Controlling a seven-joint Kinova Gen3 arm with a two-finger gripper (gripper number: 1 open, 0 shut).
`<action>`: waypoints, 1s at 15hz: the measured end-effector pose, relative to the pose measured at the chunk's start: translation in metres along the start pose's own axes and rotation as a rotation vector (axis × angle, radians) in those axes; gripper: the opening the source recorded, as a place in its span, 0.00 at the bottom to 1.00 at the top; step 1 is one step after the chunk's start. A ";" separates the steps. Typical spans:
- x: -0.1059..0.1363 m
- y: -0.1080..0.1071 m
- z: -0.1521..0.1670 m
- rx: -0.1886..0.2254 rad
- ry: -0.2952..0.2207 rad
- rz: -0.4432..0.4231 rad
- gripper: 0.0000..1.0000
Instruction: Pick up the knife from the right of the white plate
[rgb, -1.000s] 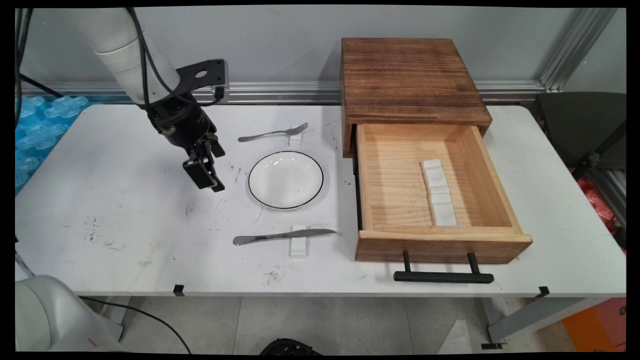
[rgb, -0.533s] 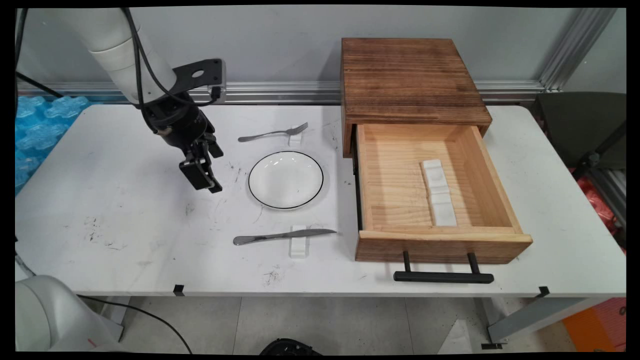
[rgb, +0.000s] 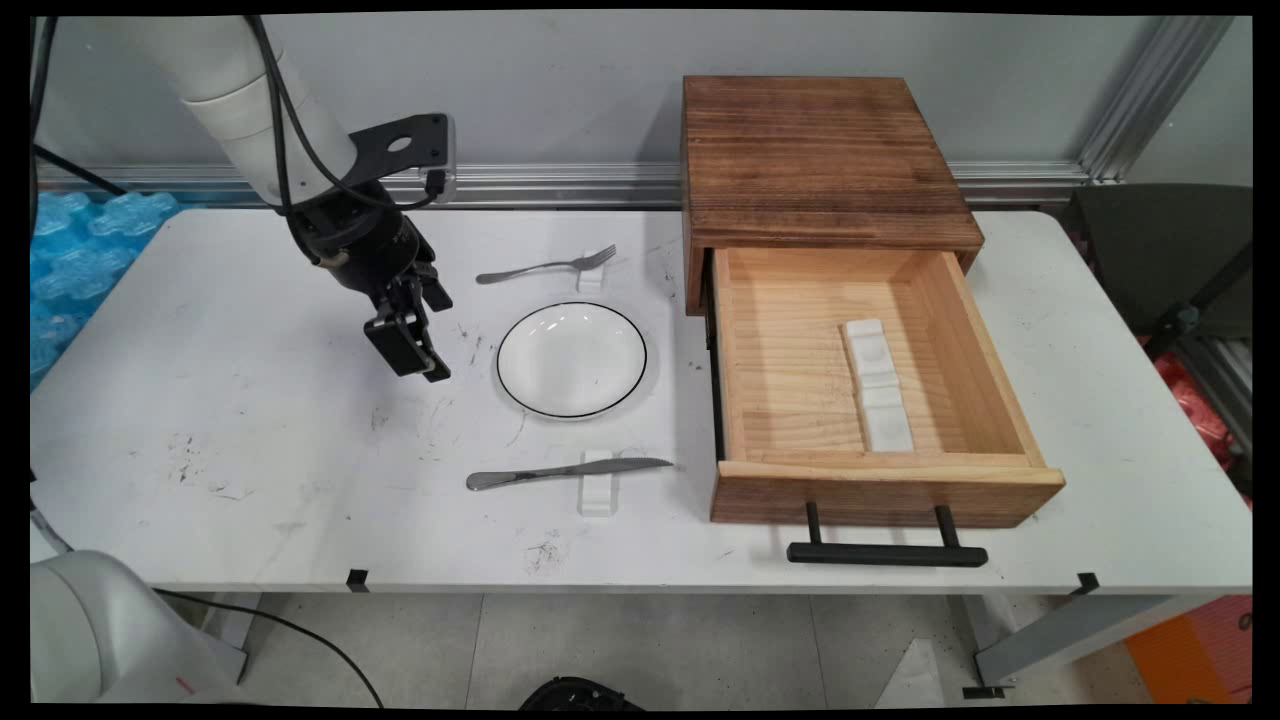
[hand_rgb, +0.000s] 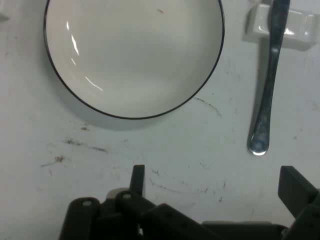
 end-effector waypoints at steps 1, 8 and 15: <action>0.001 0.000 0.000 0.001 0.002 0.002 1.00; 0.005 -0.002 0.004 0.012 0.015 0.012 1.00; 0.031 0.002 0.012 0.003 0.066 0.019 1.00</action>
